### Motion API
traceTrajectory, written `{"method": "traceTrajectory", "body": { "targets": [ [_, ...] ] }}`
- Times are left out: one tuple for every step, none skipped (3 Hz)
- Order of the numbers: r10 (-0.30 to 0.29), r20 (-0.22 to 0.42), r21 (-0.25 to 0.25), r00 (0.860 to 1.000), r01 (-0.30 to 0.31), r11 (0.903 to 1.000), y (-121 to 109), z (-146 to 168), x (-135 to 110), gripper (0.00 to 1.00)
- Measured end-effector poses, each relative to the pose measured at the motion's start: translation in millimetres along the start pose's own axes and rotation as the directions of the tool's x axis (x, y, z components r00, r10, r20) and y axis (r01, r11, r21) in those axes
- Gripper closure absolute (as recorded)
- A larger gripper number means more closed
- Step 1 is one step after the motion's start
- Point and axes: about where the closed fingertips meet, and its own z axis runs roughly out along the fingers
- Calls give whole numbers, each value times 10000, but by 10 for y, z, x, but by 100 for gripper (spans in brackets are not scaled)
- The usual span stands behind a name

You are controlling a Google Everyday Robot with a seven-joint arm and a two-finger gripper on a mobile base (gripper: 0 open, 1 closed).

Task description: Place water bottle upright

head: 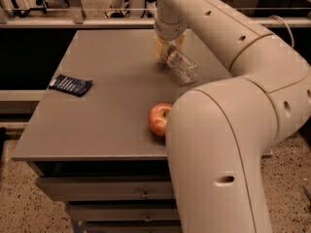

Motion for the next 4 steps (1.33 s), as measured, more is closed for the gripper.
{"method": "traceTrajectory", "body": {
  "targets": [
    [-278,473,-250,9985,290,9993,-4,-93,-47,82],
    [-1485,2430,-884,9586,1743,9807,-13,-526,-167,100],
    [-2223,4089,-1315,8851,2983,9454,-69,-935,-70,100],
    [-2151,6304,-1789,7459,4092,8947,-120,-1389,214,100]
  ]
}}
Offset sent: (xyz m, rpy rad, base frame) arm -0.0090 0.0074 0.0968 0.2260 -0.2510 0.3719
